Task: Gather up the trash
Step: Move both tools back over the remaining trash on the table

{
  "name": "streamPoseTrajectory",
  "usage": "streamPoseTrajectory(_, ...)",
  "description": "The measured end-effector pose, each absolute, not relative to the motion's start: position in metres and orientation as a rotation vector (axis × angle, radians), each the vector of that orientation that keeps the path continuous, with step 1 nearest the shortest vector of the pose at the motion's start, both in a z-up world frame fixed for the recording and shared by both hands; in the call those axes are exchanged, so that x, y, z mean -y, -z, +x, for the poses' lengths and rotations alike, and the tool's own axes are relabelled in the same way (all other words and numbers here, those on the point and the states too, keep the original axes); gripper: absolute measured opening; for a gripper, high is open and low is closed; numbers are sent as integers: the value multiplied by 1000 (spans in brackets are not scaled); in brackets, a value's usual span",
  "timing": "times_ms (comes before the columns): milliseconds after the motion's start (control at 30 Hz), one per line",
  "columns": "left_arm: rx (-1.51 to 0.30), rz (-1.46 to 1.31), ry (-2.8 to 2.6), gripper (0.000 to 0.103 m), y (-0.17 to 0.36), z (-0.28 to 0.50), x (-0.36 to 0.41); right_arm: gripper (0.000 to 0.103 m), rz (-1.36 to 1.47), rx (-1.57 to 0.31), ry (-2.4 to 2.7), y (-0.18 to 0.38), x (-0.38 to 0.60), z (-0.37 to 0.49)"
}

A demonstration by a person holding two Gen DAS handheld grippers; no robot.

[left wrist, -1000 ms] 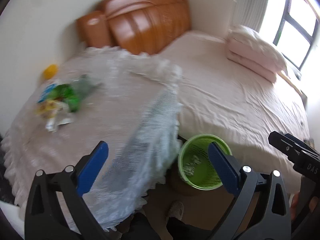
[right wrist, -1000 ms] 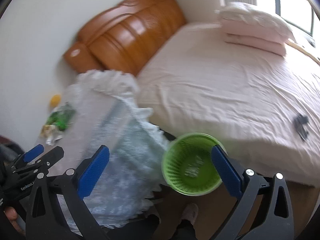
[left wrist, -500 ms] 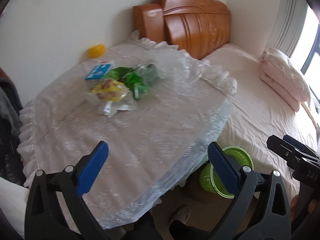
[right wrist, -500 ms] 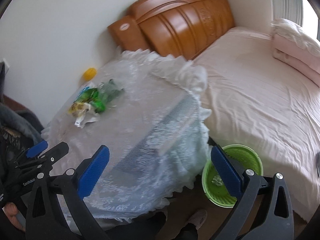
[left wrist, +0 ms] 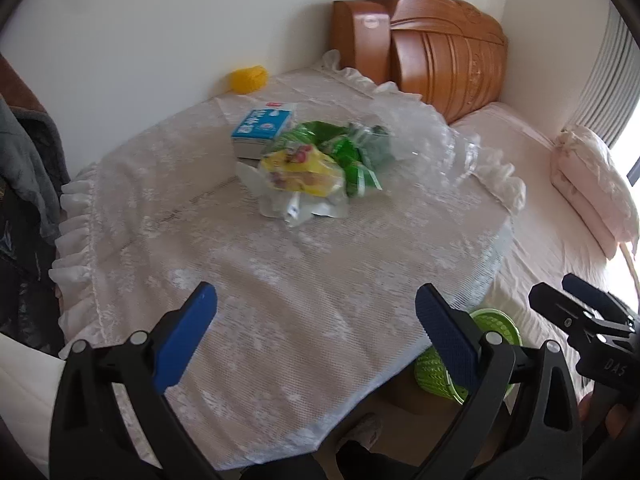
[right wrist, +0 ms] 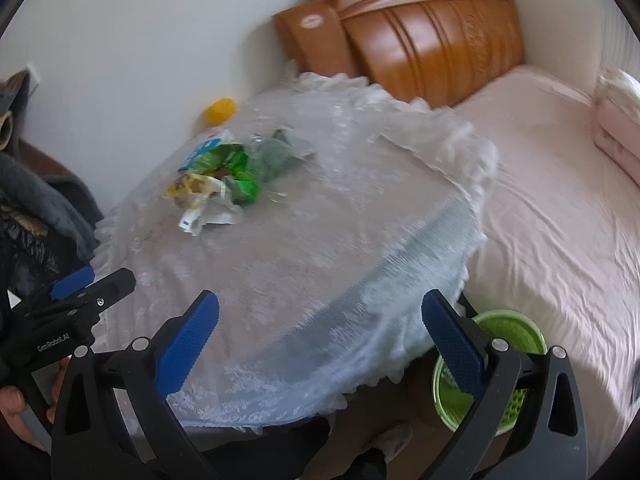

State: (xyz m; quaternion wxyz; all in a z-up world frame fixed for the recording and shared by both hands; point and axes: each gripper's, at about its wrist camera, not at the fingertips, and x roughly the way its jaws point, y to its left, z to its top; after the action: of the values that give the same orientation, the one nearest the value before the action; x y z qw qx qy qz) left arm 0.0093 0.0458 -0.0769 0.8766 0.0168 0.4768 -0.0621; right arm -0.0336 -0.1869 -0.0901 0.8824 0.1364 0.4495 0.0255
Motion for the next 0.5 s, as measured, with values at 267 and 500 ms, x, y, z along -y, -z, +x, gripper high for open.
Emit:
streamPoseTrajectory(267, -996, 7, 86, 95, 79, 51, -81, 101, 152, -884, -130, 80, 159, 44)
streamPoseTrajectory(500, -1014, -17, 60, 95, 89, 86, -112, 92, -5, -921, -196, 92, 130, 137)
